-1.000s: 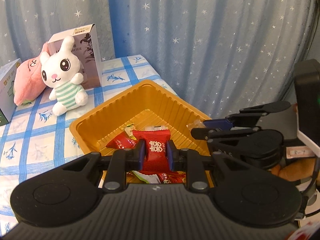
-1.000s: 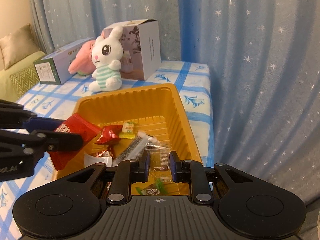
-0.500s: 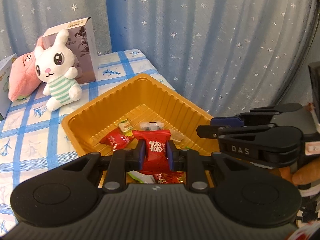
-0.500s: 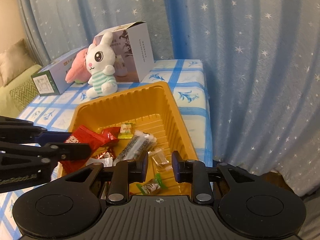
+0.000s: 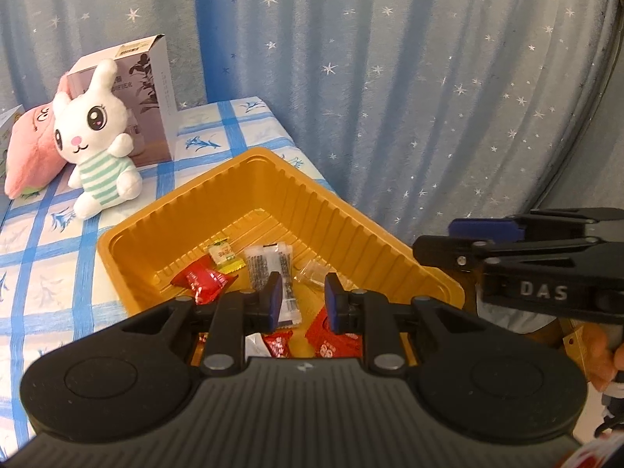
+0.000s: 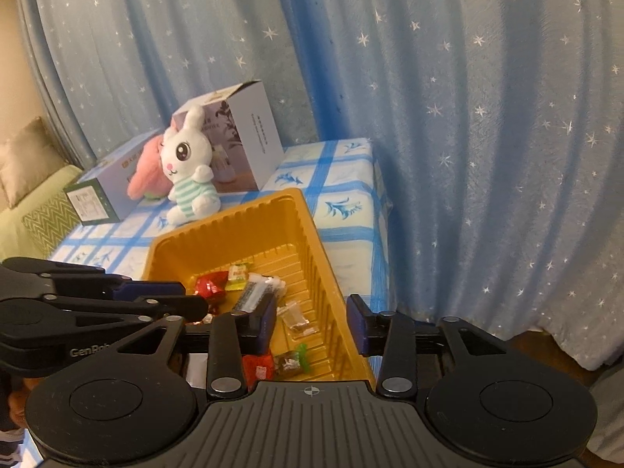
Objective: Organize snacks
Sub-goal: 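Open the right gripper to drop the brown candy into the tray, then open the left gripper to drop the red candy into the tray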
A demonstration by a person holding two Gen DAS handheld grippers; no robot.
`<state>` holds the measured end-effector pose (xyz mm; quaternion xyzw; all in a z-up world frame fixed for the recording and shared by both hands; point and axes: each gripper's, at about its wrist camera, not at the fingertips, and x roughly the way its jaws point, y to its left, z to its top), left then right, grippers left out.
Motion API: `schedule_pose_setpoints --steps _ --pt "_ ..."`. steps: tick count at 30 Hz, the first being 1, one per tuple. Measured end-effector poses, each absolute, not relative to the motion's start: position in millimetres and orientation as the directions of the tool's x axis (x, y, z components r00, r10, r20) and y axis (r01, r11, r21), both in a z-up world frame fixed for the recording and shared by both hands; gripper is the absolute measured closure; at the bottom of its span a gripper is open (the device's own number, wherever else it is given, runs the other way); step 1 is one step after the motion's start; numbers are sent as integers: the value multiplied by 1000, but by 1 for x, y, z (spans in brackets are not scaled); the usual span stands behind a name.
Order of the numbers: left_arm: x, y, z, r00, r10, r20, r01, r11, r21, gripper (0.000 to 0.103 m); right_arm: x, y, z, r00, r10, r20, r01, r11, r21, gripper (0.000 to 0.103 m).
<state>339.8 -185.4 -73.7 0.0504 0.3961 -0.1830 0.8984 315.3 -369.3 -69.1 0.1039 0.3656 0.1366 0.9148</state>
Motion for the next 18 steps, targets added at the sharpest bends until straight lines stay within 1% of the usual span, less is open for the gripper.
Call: schedule_pose_setpoints --steps 2,4,6,8,9,11,14,18 --pt "336 -182 -71 621 -280 -732 355 933 -56 81 311 -369 -65 695 332 -638 -176 939 296 50" --pt "329 -177 -68 625 -268 -733 336 940 -57 75 306 -369 -62 693 339 -636 -178 936 305 47" --pt "322 -172 -64 631 -251 -734 316 947 -52 73 300 -367 -58 686 349 -639 -184 932 312 43" --pt "312 -165 -60 637 -233 -735 293 955 -49 70 294 -365 -55 683 352 -640 -186 931 313 36" --pt "307 -161 -57 639 -222 -736 277 960 -48 67 290 -364 -53 681 353 -641 -187 931 314 35" --pt "296 -153 -53 646 -203 -736 248 967 -50 67 283 -361 -50 675 358 -645 -188 929 319 31" --pt "277 -143 -44 655 -165 -737 204 978 -38 63 270 -354 -44 659 362 -659 -196 929 313 27" --pt "247 -129 -35 666 -117 -737 143 989 -28 54 251 -343 -37 641 379 -667 -224 924 310 26"
